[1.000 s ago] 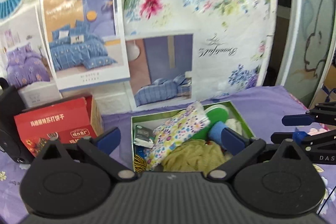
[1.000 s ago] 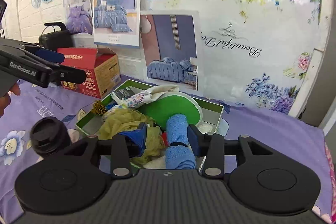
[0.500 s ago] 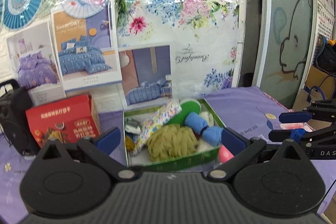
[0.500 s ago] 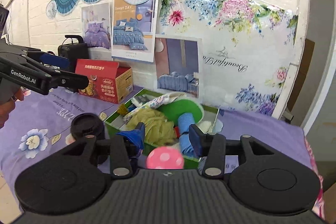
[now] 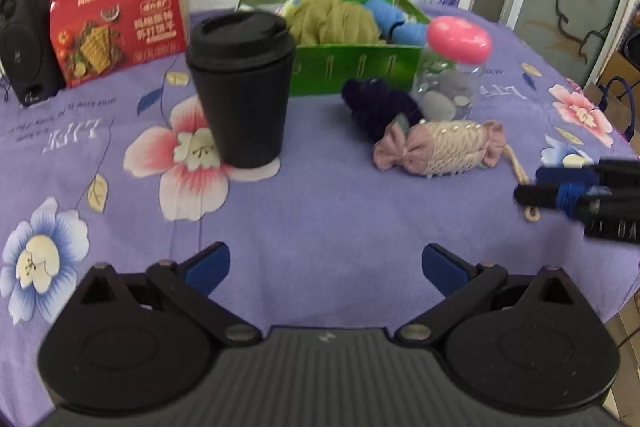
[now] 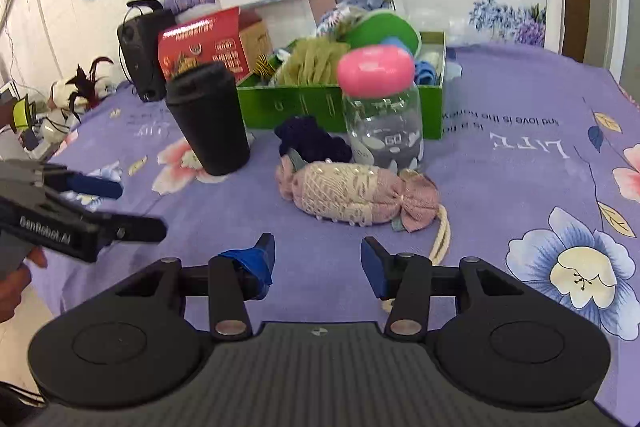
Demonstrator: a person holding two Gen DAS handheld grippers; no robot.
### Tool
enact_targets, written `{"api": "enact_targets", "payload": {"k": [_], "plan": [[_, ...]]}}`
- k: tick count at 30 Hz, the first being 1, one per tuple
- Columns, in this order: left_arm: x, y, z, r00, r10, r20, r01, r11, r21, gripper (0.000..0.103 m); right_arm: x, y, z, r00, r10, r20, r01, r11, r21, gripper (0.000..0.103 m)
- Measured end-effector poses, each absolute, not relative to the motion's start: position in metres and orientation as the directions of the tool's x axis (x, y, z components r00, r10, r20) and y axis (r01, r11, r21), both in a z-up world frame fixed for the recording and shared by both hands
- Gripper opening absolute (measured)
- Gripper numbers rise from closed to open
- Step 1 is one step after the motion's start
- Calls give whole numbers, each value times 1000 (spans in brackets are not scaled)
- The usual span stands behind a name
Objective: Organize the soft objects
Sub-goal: 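Move the right tool to the pink lace bow roll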
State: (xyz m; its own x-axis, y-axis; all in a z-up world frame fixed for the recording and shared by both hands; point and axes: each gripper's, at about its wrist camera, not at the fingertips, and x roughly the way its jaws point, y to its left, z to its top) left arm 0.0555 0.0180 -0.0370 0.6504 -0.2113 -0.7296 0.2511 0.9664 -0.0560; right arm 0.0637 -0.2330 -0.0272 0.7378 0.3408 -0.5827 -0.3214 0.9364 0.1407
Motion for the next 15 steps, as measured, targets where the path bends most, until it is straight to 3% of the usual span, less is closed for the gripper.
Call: {"api": "enact_targets", "payload": {"k": [5,12,15], "plan": [[65,27,-26,688,-165,-707,200,979,-33,101,118,-265,-23,747,337,-573,-294,941,170,33],[81,27,-27,678,-89,-730,153,988,22,101,186,-299,-53,724,223,-652,-150,975,166,33],[88,27,-30,662,-87,-745,146,989,15,101,197,-288,-66,698,215,-683,-190,975,113,35]]}}
